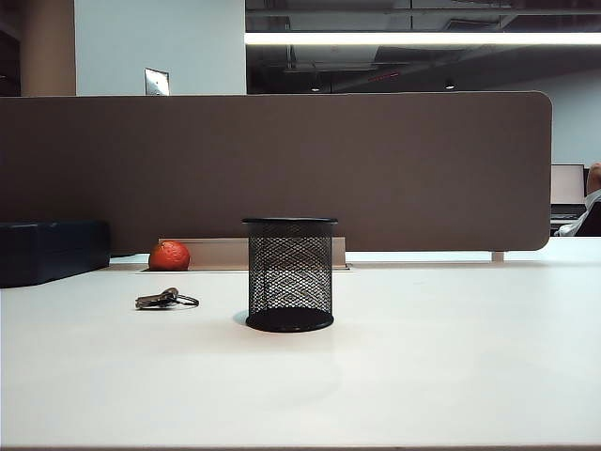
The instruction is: Pick up a bunch of keys from the table, then put them into the black basket.
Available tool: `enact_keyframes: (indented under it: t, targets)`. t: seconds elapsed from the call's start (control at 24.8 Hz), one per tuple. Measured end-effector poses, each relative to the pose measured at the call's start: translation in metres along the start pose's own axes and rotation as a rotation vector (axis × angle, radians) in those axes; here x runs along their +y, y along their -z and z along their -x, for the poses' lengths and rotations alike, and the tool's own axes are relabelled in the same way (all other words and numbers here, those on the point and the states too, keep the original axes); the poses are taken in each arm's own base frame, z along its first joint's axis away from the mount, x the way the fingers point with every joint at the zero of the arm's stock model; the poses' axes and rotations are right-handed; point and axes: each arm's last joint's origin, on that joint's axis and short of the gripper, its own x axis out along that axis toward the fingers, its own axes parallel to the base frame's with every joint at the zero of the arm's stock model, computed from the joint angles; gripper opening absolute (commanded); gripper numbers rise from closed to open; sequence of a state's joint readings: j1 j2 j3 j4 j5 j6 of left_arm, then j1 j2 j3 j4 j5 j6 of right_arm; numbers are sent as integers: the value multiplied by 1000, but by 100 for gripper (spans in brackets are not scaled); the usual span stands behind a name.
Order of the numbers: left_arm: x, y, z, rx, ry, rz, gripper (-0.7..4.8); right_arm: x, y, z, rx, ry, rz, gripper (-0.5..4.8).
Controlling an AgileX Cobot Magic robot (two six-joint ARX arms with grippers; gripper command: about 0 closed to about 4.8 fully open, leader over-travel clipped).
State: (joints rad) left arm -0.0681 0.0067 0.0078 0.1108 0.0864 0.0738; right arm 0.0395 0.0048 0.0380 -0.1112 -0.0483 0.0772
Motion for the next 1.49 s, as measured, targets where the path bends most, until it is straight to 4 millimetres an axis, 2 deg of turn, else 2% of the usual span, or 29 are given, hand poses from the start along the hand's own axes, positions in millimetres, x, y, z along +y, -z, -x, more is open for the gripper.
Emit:
enact_keyframes:
  t: [0.89, 1.09, 1.41, 1.45, 1.49]
  targets:
    - [0, -2, 0, -5, 0, 0, -3, 0, -3, 1, -6, -2, -1, -5]
    - [1, -16, 2, -14, -1, 3, 55, 3, -22, 7, -58, -29, 0, -5]
    - [2, -62, 15, -36, 41, 20, 59, 8, -67, 27, -168, -64, -75, -5]
    - [2, -69, 18, -35, 61, 20, 70, 9, -73, 30, -174, -69, -75, -5]
    - [2, -72, 19, -33, 70, 21, 165, 9, -75, 32, -166, -69, -75, -5]
